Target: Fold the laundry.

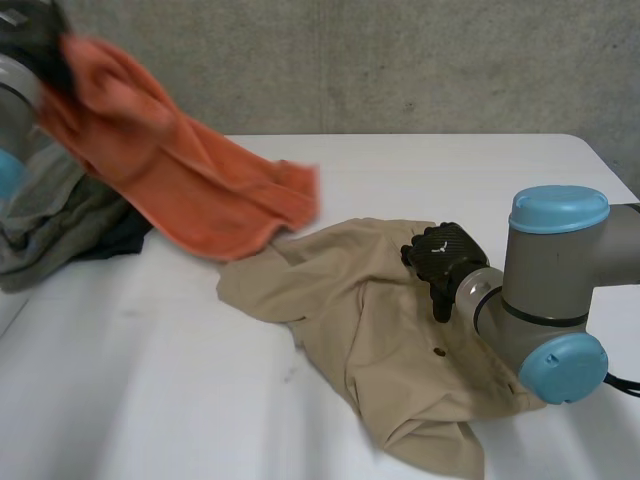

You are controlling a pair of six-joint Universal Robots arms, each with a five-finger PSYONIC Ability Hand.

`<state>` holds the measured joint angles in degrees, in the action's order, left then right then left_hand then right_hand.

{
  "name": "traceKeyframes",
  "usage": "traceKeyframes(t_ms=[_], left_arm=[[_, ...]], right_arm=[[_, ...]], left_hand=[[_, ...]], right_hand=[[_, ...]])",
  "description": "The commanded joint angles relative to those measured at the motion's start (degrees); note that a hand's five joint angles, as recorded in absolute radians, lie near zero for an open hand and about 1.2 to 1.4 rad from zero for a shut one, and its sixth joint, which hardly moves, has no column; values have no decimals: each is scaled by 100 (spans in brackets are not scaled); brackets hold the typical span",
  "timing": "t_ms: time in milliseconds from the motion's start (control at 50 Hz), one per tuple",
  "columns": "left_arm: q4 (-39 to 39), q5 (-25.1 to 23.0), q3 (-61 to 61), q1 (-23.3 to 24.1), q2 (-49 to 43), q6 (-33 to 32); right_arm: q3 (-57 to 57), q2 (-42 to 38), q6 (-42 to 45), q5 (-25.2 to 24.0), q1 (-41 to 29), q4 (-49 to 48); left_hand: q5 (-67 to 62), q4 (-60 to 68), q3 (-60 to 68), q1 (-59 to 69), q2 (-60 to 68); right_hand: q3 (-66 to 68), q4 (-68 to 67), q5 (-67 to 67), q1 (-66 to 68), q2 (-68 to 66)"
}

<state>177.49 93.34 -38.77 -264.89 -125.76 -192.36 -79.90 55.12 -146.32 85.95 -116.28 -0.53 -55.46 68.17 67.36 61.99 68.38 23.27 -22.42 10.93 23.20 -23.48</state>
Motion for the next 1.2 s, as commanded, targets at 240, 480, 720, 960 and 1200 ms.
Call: traceKeyframes(t_ms=[240,480,720,960,1200], left_arm=[[-30,211,652,-818,-994,-266],[-197,-228,-429,-239,-380,-908],[-276,-1626,-1589,1316,104,-952],[-1130,-1074,-2056,2836,-677,-838],[-716,-545,-1897,3374,-1179,-785]], right_arm=[[10,7,16,1,-17,0],[89,271,-19,36,71,123],[923,500,-801,695,501,1669],[810,-212,-547,-402,616,1154],[722,-547,-467,-430,458,440]], left_hand=[[-1454,1183,1264,1801,1162],[5546,-5817,-5736,-5199,-5838],[5546,-5817,-5736,-5199,-5838],[5205,-5476,-5395,-4858,-5497],[149,-420,-340,198,-441]], right_hand=[[-48,-36,186,-41,69],[-636,551,-401,-628,657],[-1159,1074,-924,-1151,1180],[-386,302,-152,-379,407],[3982,-4067,4216,3990,-3961]])
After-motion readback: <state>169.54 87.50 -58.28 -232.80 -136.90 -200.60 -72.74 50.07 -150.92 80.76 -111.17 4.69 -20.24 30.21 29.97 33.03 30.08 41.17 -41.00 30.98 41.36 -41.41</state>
